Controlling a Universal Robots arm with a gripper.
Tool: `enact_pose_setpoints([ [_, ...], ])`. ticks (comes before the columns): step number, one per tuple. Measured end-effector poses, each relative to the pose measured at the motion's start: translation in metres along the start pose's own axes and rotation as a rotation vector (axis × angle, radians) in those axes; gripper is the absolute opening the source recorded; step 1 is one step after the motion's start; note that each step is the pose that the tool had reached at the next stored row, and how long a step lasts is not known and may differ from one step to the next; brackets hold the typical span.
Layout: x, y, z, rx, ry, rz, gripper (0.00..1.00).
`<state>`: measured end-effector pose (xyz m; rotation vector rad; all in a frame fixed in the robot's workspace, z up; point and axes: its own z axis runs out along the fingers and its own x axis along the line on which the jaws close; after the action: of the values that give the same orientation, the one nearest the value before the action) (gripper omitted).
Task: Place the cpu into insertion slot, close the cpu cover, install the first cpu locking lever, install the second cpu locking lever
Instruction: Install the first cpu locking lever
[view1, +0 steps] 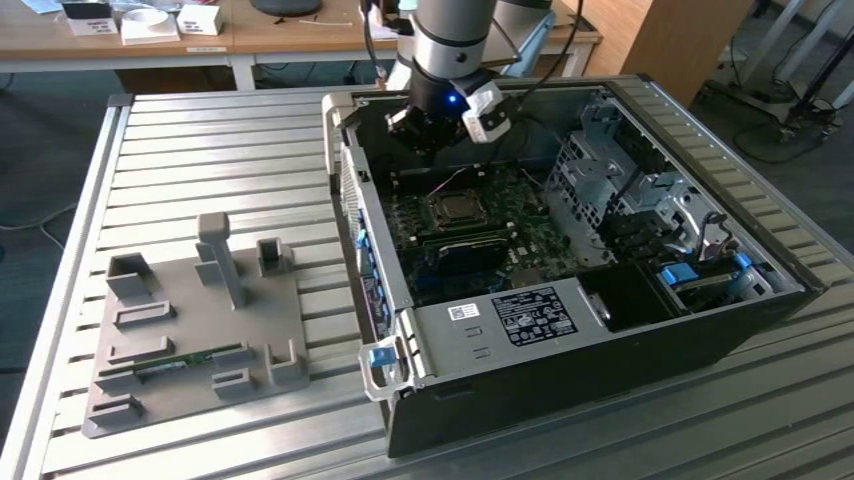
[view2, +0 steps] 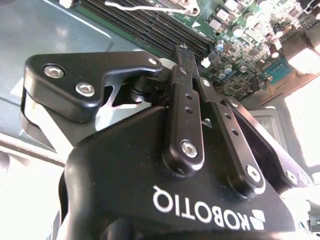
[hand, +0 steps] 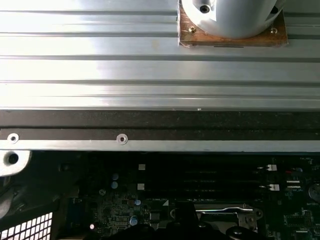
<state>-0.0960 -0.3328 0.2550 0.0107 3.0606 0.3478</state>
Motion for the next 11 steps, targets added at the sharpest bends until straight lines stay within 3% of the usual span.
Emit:
enact_pose_setpoints([
  [11,-0.0033,-0.0004,0.0021,0.0001,0.0001,0.000,0.11],
])
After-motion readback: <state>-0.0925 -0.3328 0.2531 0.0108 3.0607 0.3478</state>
